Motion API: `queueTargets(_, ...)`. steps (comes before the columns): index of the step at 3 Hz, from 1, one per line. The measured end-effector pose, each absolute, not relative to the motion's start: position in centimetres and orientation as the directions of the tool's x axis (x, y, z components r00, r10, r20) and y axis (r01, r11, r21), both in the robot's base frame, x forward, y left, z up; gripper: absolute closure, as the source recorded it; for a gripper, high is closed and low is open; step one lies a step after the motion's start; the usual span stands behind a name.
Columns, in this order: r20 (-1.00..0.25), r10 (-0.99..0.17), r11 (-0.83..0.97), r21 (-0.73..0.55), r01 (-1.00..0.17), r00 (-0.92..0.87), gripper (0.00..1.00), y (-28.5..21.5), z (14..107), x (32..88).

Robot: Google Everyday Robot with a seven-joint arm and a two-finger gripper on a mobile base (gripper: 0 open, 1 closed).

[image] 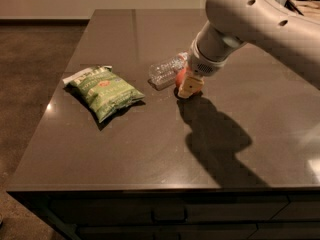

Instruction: Move apple near water bottle

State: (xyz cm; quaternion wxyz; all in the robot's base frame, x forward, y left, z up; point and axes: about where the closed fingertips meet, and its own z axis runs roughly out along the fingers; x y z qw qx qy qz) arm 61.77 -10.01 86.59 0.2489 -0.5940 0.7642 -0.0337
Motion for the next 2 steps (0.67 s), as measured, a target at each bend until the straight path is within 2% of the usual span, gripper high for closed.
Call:
queueTargets(1,-0.34,-0.925,0.29,-0.347,-0.892,-0.169,0.0,-9.92,86.53,61.75)
queueTargets(2,-0.34,-0.925,0.29,-0.347,-0.892,-0.169,0.0,-9.91,86.53,61.74)
